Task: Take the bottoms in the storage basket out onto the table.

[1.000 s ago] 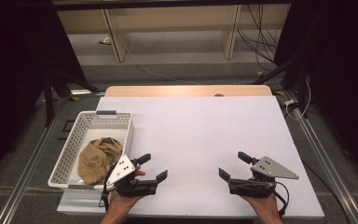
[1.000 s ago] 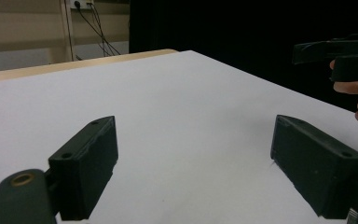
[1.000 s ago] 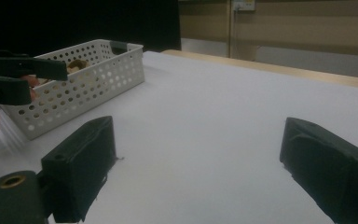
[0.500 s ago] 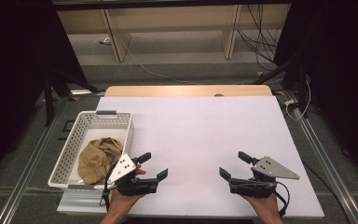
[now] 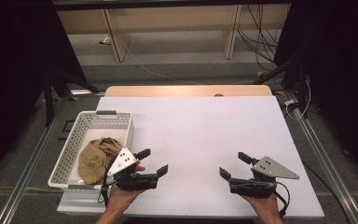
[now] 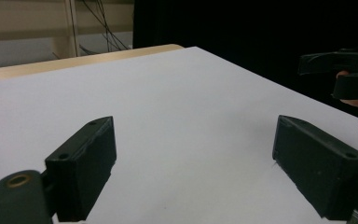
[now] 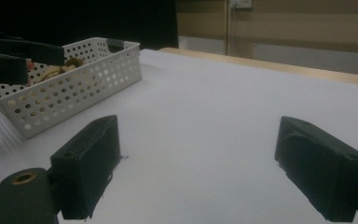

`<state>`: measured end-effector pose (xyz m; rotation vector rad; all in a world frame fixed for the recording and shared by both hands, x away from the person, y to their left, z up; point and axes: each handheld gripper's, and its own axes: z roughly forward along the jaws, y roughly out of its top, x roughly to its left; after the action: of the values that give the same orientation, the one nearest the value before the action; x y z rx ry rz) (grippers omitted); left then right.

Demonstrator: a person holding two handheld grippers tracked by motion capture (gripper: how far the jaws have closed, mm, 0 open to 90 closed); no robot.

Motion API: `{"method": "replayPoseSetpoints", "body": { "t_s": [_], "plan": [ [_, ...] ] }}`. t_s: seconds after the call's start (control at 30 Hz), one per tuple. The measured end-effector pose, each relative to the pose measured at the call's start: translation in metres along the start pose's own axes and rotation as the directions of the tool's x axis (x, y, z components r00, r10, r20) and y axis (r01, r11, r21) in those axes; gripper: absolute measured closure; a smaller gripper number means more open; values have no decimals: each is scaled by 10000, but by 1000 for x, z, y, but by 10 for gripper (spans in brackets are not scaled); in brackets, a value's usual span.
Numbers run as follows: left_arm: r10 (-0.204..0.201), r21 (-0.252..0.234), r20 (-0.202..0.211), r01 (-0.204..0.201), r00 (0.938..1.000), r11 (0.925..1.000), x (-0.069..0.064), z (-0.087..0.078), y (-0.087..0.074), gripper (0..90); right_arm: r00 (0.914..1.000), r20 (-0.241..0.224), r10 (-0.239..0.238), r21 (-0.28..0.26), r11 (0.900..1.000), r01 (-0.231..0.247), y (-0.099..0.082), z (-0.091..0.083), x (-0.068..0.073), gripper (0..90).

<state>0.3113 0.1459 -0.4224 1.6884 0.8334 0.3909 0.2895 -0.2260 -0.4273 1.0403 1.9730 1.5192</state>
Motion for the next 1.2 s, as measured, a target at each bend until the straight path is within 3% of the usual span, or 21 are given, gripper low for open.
{"method": "replayPoseSetpoints", "body": {
  "t_s": [0.5,0.6,0.73,0.9,1.0,1.1,1.2],
  "plan": [
    [-542,691,-331,564,9980,9960,14,0,19,135,10000,9,77,70,9999,-77,0,0,-1,157],
    [-415,877,-578,465,9975,9951,17,2,21,139,9999,41,119,134,9998,-120,-1,1,-2,158],
    [-1267,1033,-719,1338,9893,9856,24,3,25,145,9999,73,88,164,9998,-89,0,0,-2,159],
    [-1269,1142,-1112,1396,9857,9836,29,3,32,146,9999,12,114,159,9998,-114,-1,0,-3,159],
    [-1647,1346,-1145,1796,9797,9745,36,2,37,150,10000,22,90,140,9999,-91,-1,0,-3,160],
    [-1607,1373,-1317,1785,9782,9743,39,1,43,153,9999,26,131,144,9998,-131,-1,2,-3,159],
    [-1743,1705,-1377,1967,9750,9655,45,1,50,153,9998,65,174,189,9997,-175,-1,3,-4,159]
  ]
}}
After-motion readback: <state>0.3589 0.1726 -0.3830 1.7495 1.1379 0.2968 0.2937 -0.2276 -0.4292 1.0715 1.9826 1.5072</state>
